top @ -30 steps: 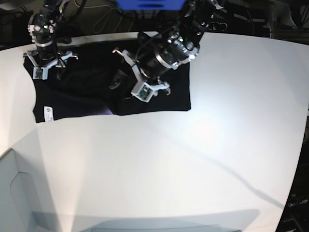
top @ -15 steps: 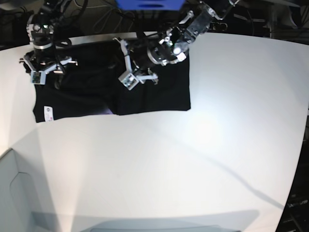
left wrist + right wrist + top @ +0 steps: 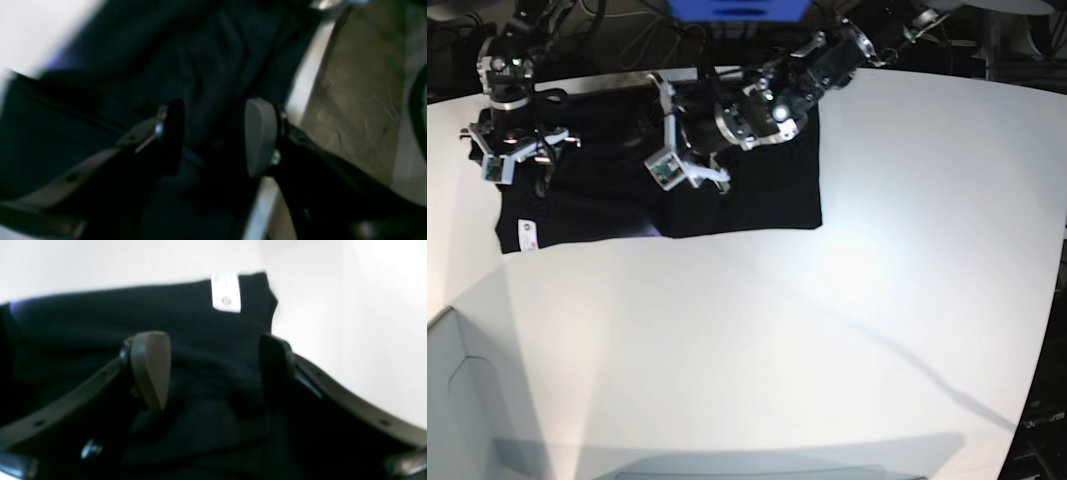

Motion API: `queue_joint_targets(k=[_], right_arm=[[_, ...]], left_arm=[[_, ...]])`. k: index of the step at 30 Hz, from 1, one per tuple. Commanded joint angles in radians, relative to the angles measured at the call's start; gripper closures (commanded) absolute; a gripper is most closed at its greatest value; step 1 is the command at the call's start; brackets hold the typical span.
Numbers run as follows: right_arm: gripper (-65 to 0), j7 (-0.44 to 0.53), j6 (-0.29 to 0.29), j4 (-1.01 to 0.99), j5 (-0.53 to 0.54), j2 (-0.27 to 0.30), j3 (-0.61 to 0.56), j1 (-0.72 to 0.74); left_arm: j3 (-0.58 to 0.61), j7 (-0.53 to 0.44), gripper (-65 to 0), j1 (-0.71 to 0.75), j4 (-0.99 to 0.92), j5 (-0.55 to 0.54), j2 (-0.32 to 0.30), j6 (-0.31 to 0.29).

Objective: Fold the T-shirt properly
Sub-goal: 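Fold the end held by the left gripper toward the right gripper, then reposition both grippers onto the ends of the shortened strip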

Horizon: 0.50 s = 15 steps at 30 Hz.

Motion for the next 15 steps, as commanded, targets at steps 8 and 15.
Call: queue_joint_targets(k=[8, 15], right_arm=[[-42.9, 0.023, -0.001, -0.123, 0.004, 0.094, 0.052, 0.090], [-43.0, 0.023, -0.001, -0.284, 0.009, 0.164, 0.058, 0.100]], left_arm=[[-0.487, -0.007, -28.8, 0.197, 0.051, -0.002, -0.044, -0.006], [-0.750, -0.012, -28.8, 0.319, 0.048, -0.003, -0.042, -0.007]])
